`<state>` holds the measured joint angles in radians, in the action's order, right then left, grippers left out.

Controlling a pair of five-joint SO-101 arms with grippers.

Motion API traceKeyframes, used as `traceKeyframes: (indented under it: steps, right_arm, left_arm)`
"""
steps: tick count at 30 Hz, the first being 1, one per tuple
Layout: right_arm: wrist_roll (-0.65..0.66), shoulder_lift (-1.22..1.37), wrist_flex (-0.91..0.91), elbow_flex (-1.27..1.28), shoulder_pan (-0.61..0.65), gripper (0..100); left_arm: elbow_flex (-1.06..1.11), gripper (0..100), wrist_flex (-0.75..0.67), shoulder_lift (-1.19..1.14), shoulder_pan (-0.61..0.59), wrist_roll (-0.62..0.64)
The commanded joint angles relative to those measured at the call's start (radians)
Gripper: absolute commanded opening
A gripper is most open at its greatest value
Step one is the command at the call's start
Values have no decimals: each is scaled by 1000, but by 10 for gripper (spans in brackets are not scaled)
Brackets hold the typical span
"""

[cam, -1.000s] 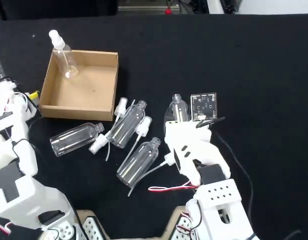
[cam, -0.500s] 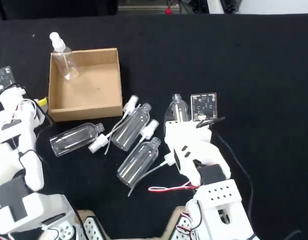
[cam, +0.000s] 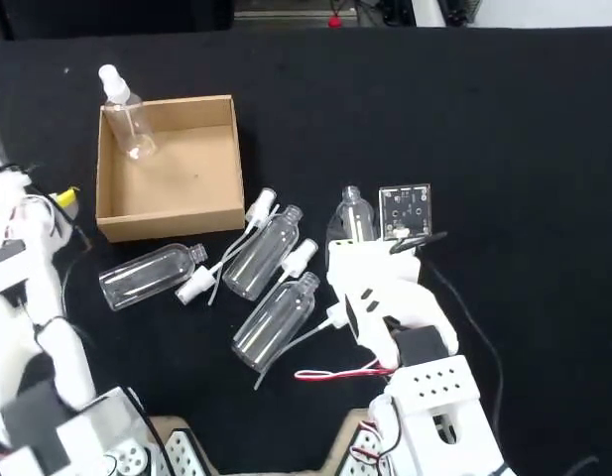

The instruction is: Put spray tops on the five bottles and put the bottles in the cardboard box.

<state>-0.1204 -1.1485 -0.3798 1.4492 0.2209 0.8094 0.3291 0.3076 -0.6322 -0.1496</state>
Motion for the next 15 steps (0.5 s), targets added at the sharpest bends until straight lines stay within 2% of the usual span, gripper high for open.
traceKeyframes:
  steps: [1, 9, 12, 15]
  right_arm:
    - [-9, -10, 31, -24, -15, 212]
    - [-11, -10, 31, -24, -15, 212]
    - [-11, -12, 28, -24, -15, 212]
    - [-11, -12, 26, -24, -15, 212]
  left_arm:
    - [-97, 302, 313, 207, 16, -169]
    - [-91, 305, 825, 411, 194, -614]
    - [-91, 307, 898, 414, 272, -663]
    - [-93, 308, 899, 382, 325, -667]
